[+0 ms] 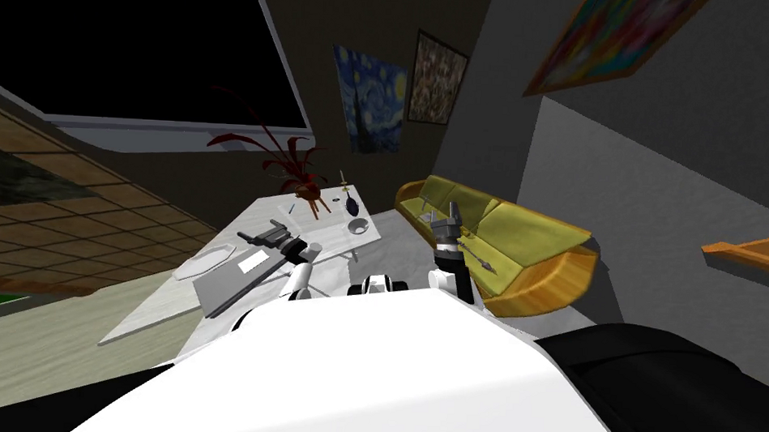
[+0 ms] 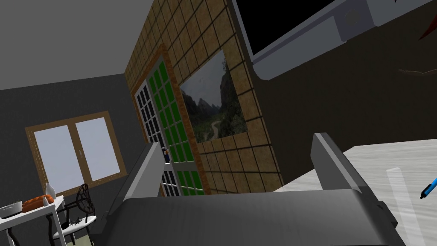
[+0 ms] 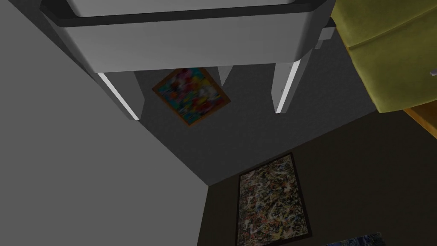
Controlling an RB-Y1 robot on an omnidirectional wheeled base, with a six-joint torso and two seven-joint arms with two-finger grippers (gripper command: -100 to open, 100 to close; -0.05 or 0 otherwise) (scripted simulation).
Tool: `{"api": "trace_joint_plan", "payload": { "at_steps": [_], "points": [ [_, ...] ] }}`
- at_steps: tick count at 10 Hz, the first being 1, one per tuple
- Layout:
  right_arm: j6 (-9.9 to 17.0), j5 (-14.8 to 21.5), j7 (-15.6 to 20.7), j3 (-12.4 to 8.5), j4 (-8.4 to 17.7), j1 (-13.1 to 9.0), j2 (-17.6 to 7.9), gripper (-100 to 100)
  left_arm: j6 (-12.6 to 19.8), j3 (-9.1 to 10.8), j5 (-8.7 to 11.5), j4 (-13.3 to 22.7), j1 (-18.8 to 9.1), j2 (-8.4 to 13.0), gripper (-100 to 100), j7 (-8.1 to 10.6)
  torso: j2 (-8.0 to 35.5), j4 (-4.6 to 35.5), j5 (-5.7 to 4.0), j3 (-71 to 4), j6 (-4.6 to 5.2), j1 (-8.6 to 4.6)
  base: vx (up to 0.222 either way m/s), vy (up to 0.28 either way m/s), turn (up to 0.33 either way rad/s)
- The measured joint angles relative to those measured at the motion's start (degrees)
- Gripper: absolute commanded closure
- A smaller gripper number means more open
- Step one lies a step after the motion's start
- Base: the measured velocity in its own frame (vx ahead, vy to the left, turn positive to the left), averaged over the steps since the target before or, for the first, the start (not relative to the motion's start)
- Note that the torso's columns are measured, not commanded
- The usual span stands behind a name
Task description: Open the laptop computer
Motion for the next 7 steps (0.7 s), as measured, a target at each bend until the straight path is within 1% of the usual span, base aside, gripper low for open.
{"api": "trace_joint_plan", "payload": {
  "at_steps": [1,2,3,4,5,6,7],
  "points": [
    [0.0,0.0,0.0,0.0,0.0,0.01,0.0,0,1.51,-1.16,-0.75,-1.27,0.42,-0.42,-100,0.77,-0.17,-0.05,-0.03,-0.11,0.01,-0.1,0.115,-0.088,0.273],
    [0.0,0.0,0.0,0.01,0.0,-0.01,0.0,0,2.71,-1.67,-1.06,-2.26,0.79,-0.6,-100,1.32,0.04,-0.01,0.01,0.0,0.07,0.04,0.109,-0.078,0.388],
    [0.0,0.0,0.0,0.0,0.0,0.0,0.0,0,4.06,-2.6,-1.67,-3.65,1.36,-1.19,-100,1.87,0.12,0.03,0.04,0.07,0.0,0.13,0.15,-0.113,0.441],
    [0.0,0.0,0.0,0.0,0.0,0.0,0.0,0,6.14,-3.67,-2.29,-6.54,2.68,-1.93,-100,2.33,0.05,0.02,0.02,0.03,0.02,0.06,0.114,-0.096,0.322],
    [0.0,0.0,0.0,0.0,0.0,-0.01,0.0,0,7.33,-4.24,-2.66,-7.0,2.79,-2.04,-100,2.88,0.13,0.03,0.04,0.07,0.05,0.13,0.109,-0.073,0.404],
    [0.0,0.0,0.0,0.0,0.0,0.0,0.0,0,8.46,-5.19,-3.3,-7.97,3.32,-2.47,-100,3.7,0.13,0.03,0.06,0.08,0.0,0.2,0.054,-0.039,0.088],
    [0.0,0.0,0.0,0.0,0.0,-0.03,-0.01,0,8.75,-5.31,-3.38,-8.12,3.41,-2.52,-100,3.91,0.27,0.07,0.08,0.15,0.09,0.26,-0.023,0.011,-0.241]
  ]
}}
